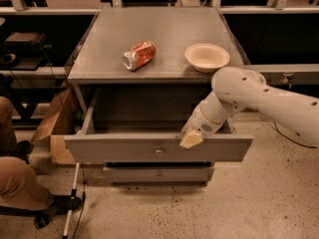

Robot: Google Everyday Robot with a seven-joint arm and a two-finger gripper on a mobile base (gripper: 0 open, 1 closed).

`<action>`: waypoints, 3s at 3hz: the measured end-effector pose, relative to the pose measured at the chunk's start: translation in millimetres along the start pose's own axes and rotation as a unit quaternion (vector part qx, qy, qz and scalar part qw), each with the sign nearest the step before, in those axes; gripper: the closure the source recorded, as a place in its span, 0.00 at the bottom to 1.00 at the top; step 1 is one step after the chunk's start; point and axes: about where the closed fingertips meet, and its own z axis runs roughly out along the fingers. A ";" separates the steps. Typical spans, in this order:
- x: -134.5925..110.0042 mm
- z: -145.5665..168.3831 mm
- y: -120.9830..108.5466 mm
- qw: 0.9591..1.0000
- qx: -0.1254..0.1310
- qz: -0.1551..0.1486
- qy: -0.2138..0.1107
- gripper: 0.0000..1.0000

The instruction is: Open top drawer

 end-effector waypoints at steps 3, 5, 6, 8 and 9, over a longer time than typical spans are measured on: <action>71.3 -9.8 73.8 0.991 -0.072 -0.071 0.084 0.00; 73.4 -13.6 85.7 0.987 -0.081 -0.092 0.102 0.42; 71.3 -17.1 84.0 0.987 -0.081 -0.092 0.102 0.65; 65.5 -16.8 95.3 0.980 -0.093 -0.123 0.123 1.00; 68.3 -17.0 97.6 0.979 -0.096 -0.127 0.125 0.84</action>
Offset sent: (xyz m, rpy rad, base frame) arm -0.1322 -0.0802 -0.0368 -0.2242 0.1787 0.2775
